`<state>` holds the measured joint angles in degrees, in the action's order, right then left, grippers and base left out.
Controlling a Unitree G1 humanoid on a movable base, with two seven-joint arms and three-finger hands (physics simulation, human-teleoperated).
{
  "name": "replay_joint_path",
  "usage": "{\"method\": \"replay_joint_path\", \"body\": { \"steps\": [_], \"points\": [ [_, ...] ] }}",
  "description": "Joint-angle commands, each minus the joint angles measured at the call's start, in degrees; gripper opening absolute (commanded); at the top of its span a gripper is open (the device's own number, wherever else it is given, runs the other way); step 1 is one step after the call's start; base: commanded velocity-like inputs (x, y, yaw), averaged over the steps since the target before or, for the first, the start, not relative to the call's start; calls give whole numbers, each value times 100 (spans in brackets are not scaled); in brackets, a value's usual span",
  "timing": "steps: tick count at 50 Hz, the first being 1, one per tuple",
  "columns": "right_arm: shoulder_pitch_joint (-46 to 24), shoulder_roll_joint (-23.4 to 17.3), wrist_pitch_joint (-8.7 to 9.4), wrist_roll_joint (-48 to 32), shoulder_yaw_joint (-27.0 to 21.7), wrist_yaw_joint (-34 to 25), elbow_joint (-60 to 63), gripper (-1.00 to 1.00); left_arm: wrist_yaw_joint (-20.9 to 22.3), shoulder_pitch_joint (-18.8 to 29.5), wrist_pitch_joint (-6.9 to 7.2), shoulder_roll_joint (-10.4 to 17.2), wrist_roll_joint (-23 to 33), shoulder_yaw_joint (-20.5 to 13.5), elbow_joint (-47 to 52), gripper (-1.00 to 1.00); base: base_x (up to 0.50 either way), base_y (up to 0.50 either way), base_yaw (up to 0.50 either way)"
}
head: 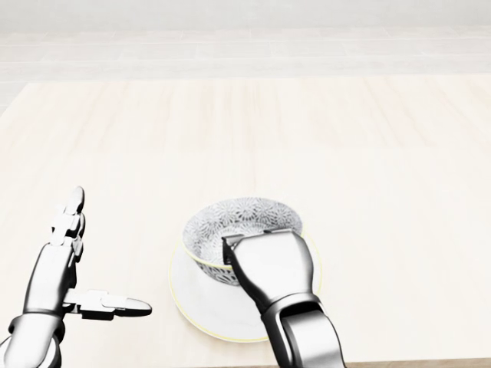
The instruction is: Put the bowl on the plate.
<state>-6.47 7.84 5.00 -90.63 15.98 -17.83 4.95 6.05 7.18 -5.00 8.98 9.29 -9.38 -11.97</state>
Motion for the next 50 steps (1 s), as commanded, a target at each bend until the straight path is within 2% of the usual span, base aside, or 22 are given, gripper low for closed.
{"method": "replay_joint_path", "body": {
  "steps": [1,50],
  "points": [
    [-43,-3,0,2,13,208,-86,-40,-13,23,0,9,-2,2,-71,100,0,0,0],
    [-33,-69,0,261,16,466,-383,-44,-5,1,0,20,-7,-6,-22,100,0,0,0]
  ]
}}
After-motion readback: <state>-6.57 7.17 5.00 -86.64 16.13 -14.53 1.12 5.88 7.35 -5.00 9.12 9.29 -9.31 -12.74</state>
